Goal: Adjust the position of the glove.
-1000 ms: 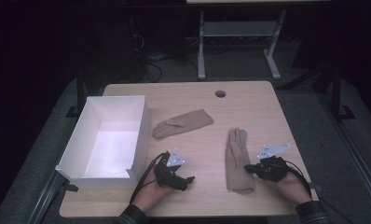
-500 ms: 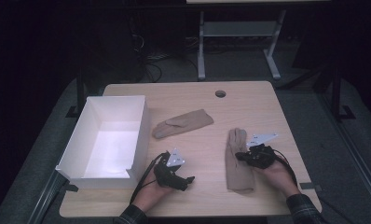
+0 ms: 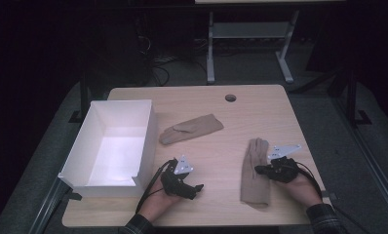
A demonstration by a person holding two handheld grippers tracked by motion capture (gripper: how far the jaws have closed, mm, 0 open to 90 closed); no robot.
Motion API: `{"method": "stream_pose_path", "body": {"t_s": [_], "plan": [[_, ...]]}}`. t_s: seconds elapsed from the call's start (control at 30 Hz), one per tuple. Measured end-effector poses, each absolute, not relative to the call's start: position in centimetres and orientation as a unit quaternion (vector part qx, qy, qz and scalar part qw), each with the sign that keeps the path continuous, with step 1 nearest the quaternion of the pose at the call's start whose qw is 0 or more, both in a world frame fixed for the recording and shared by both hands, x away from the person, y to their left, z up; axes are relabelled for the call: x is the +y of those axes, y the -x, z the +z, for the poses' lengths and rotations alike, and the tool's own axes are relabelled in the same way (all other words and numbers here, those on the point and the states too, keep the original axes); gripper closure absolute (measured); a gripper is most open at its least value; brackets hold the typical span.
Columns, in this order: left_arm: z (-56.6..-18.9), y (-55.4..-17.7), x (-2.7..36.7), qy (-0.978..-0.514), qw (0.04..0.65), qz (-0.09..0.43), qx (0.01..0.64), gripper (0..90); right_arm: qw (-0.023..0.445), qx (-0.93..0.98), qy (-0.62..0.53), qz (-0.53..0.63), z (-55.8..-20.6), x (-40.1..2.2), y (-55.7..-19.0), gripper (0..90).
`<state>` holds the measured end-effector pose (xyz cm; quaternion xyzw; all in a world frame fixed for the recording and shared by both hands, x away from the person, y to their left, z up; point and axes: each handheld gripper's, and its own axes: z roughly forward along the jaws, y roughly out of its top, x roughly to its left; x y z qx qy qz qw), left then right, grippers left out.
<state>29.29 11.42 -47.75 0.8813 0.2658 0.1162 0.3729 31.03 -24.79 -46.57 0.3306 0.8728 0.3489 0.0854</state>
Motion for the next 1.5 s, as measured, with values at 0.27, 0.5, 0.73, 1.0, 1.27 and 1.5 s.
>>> {"method": "stream_pose_path", "body": {"t_s": [0.27,0.5,0.73,1.0,1.27,1.5], "plan": [[-47.8,-29.2,11.4,-0.880,0.374,0.112,0.272,12.3,0.072,0.873,-0.322,0.359,-46.4,-25.8,-29.7,83.4],[-47.8,-29.2,11.4,-0.879,0.374,0.112,0.273,12.2,0.137,0.838,-0.373,0.374,-45.9,-27.5,-30.0,51.9],[-47.8,-29.2,11.2,-0.877,0.376,0.113,0.276,12.3,0.161,0.806,-0.446,0.355,-47.0,-29.4,-31.3,27.4],[-47.2,-29.4,10.6,-0.881,0.364,0.115,0.279,32.5,0.178,0.786,-0.484,0.342,-48.0,-30.6,-32.0,17.4],[-46.3,-31.4,10.2,-0.873,0.359,0.099,0.315,70.6,0.189,0.787,-0.477,0.342,-48.2,-30.6,-32.1,13.5],[-45.8,-33.9,9.9,-0.869,0.357,0.084,0.332,89.7,0.186,0.791,-0.471,0.342,-48.3,-30.5,-32.1,11.2]]}}
